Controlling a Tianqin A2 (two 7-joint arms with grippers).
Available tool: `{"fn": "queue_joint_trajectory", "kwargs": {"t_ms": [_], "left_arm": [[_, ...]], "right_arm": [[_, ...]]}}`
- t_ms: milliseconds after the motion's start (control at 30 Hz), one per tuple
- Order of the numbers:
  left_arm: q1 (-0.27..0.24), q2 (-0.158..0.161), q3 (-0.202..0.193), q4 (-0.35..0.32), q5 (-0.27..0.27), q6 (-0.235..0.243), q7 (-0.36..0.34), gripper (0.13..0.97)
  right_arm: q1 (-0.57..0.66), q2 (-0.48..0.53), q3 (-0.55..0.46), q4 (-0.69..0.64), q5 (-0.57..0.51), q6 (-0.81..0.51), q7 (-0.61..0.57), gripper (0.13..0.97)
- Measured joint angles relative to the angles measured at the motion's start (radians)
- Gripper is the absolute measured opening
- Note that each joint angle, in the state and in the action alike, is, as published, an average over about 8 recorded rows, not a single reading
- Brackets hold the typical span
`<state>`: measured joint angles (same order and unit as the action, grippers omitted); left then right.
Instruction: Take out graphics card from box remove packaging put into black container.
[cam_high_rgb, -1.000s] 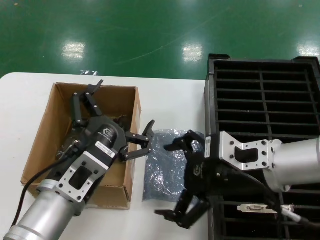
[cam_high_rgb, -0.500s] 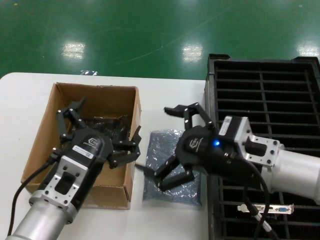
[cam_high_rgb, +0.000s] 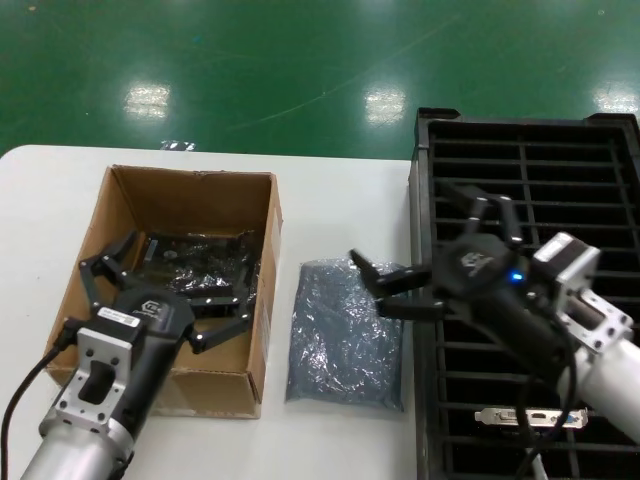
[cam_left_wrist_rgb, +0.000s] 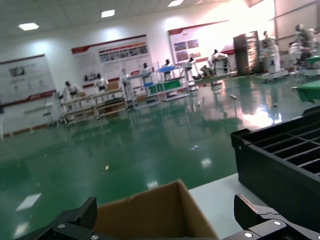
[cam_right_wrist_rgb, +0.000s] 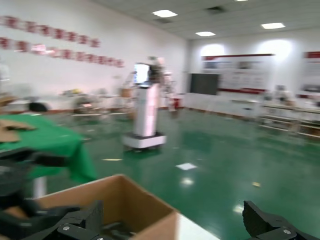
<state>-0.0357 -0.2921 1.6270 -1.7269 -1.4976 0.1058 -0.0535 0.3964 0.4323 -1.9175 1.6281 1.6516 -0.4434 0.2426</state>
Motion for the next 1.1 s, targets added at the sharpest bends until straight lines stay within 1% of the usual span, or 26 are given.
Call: {"fn": "queue_joint_trajectory", "kwargs": {"t_ms": [467, 600, 733, 1100], "left_arm": [[0.024, -0.005, -0.018, 0.084, -0.2, -0.07, 0.035, 0.966], [0.029, -0.006, -0.022, 0.103, -0.245, -0.086, 0.043, 0.966], [0.031, -0.007, -0.024, 0.111, -0.264, -0.093, 0.047, 0.966], [0.031, -0.007, -0.024, 0.112, -0.267, -0.093, 0.047, 0.966]], "right_arm": [[-0.262, -0.087, 0.21, -0.019, 0.098, 0.293, -0.16, 0.966], [-0.322, -0.107, 0.257, -0.023, 0.12, 0.359, -0.197, 0.966], [-0.346, -0.116, 0.278, -0.025, 0.13, 0.388, -0.212, 0.966], [-0.349, -0.117, 0.28, -0.025, 0.131, 0.391, -0.214, 0.966]]}}
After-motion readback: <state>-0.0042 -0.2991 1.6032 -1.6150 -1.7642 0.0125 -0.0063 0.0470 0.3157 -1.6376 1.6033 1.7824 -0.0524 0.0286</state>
